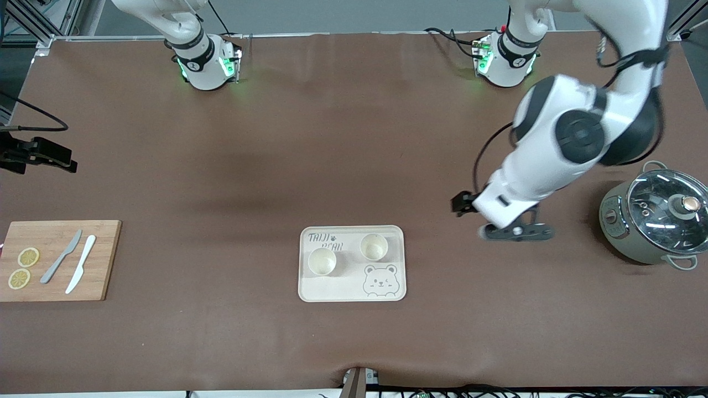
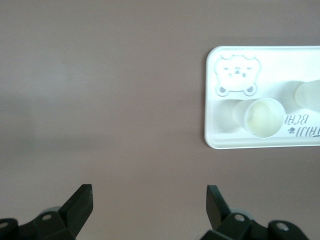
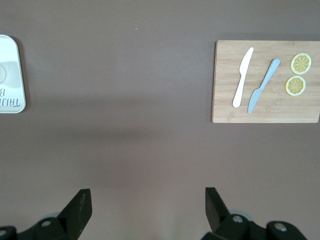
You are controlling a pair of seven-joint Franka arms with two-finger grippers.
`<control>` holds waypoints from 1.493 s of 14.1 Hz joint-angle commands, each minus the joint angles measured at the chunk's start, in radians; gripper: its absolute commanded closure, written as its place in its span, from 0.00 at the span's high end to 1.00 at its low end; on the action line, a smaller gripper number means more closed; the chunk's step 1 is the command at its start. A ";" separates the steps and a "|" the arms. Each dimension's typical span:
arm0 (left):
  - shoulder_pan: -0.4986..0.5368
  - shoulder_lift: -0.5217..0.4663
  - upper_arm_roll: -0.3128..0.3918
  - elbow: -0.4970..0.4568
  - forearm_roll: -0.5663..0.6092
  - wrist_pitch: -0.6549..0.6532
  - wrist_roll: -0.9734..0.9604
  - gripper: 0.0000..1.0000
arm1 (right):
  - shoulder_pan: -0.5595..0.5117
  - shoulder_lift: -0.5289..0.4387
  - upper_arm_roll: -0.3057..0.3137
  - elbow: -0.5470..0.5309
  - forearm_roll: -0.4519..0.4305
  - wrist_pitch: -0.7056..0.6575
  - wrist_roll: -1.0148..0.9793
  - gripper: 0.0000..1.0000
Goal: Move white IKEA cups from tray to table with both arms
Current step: 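Move the left gripper to a cup while the right gripper approaches the tray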
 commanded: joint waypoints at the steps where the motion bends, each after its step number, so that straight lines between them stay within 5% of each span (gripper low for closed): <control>1: -0.060 0.090 0.011 0.084 0.017 0.018 -0.067 1.00 | -0.006 0.001 0.010 0.000 -0.008 0.005 0.005 1.00; 15: -0.174 0.319 0.012 0.082 0.026 0.416 -0.185 1.00 | 0.017 0.058 0.015 0.000 -0.005 0.063 -0.006 1.00; 21: -0.207 0.387 0.038 0.082 0.055 0.503 -0.183 1.00 | 0.075 0.061 0.016 -0.003 0.110 0.118 0.003 1.00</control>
